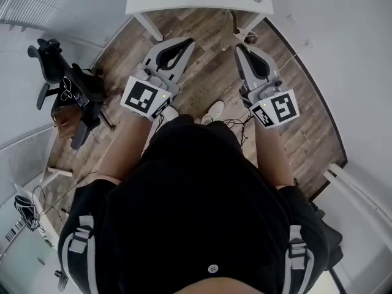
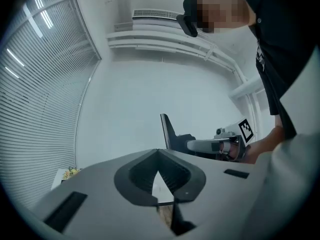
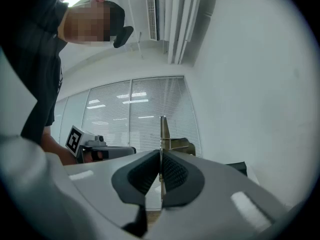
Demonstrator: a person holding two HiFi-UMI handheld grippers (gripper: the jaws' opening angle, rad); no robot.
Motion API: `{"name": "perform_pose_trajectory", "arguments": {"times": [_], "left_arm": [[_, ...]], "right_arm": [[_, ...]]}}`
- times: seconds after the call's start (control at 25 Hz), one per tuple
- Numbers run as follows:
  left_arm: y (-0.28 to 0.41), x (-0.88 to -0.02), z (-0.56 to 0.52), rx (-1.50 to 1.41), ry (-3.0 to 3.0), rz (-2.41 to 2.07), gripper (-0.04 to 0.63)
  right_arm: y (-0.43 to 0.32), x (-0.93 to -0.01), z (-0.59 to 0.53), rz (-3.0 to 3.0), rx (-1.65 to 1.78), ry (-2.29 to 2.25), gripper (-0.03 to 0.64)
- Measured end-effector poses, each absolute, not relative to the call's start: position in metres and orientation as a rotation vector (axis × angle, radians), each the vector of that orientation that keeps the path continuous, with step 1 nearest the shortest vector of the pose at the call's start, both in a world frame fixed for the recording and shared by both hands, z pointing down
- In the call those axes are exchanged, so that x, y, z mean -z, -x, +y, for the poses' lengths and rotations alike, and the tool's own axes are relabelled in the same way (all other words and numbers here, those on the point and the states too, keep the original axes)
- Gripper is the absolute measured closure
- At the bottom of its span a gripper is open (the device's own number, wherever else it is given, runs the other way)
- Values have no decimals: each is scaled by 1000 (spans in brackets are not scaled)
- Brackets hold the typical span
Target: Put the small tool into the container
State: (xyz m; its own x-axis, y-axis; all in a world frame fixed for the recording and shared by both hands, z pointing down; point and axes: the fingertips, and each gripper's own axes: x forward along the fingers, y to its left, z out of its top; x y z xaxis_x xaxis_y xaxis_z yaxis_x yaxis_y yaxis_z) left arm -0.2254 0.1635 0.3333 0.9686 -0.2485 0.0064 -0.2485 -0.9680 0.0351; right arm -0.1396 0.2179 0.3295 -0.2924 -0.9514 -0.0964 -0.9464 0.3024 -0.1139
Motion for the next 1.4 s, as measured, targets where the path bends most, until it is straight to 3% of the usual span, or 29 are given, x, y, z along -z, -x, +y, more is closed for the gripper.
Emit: {"name": "perform_pose_trajectory", "arguments": {"times": [1.4], "left_arm": [[79,-347,169,12,-3063,-455,588]], "right_arm": [[-19,-344,223,2413,66,1779,603]]}}
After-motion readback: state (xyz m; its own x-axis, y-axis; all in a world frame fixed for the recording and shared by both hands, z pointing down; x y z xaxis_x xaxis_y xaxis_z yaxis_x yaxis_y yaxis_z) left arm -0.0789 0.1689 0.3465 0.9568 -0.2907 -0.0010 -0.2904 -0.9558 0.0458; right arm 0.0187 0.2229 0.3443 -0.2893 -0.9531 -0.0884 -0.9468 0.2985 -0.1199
